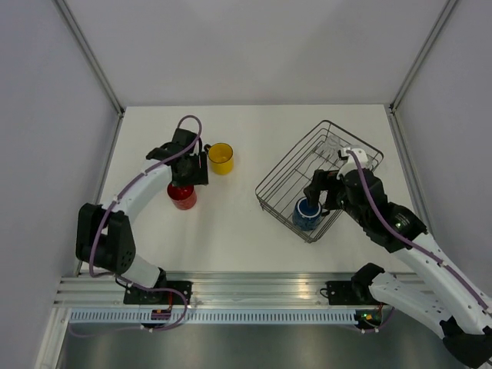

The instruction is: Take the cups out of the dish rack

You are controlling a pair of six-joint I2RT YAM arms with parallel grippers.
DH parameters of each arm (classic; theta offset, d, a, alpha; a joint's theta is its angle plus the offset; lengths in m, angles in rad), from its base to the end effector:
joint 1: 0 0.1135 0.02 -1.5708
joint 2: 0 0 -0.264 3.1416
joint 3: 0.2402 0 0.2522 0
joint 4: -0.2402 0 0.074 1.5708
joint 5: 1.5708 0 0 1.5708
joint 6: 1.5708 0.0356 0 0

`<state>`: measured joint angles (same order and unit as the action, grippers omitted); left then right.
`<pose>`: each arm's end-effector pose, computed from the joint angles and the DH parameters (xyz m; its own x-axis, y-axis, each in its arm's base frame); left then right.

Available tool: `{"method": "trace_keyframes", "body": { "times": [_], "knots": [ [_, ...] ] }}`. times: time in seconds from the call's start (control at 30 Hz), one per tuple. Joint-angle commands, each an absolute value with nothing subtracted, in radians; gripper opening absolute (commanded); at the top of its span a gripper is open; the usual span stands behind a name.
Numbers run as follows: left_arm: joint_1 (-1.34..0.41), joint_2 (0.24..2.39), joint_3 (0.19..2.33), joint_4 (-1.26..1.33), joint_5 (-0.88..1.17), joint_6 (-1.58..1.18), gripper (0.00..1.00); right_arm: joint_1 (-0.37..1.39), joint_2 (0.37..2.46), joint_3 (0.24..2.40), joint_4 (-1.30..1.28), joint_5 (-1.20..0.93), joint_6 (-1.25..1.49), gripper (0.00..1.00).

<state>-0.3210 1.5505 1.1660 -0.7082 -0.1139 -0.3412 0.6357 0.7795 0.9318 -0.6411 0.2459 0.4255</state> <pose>0.2998 -0.0954 0.2441 -0.8822 -0.0570 -0.4673 -0.0333 0.9977 -0.0589 0.1348 0.0887 0.3446 -0.5105 0.1209 -0.8514 -0.2110 0.9422 0.2603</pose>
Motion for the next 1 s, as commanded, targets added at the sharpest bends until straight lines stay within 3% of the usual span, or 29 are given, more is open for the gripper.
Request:
{"method": "trace_keyframes", "body": {
  "times": [0.0,0.03,0.07,0.5,0.7,0.97],
  "knots": [
    [-0.321,1.407,1.186,-0.683,-0.005,-0.342,0.77,0.635,0.847,0.960,-0.721,0.281,0.405,0.98],
    [-0.322,1.344,1.184,-0.684,0.023,-0.350,0.95,0.637,0.857,0.957,-0.726,0.281,0.405,0.98],
    [-0.324,1.316,1.184,-0.684,0.031,-0.353,1.00,0.634,0.867,0.950,-0.729,0.281,0.405,0.98],
    [-0.328,0.887,1.106,-0.722,0.133,-0.321,1.00,0.635,1.046,0.942,-0.744,0.288,0.488,0.98],
    [-0.328,0.833,1.019,-0.749,0.098,-0.262,1.00,0.637,1.040,0.920,-0.684,0.301,0.523,0.98],
    [-0.328,0.815,0.911,-0.723,0.071,-0.233,1.00,0.637,1.201,1.005,-0.755,0.287,0.371,0.98]
  ]
}}
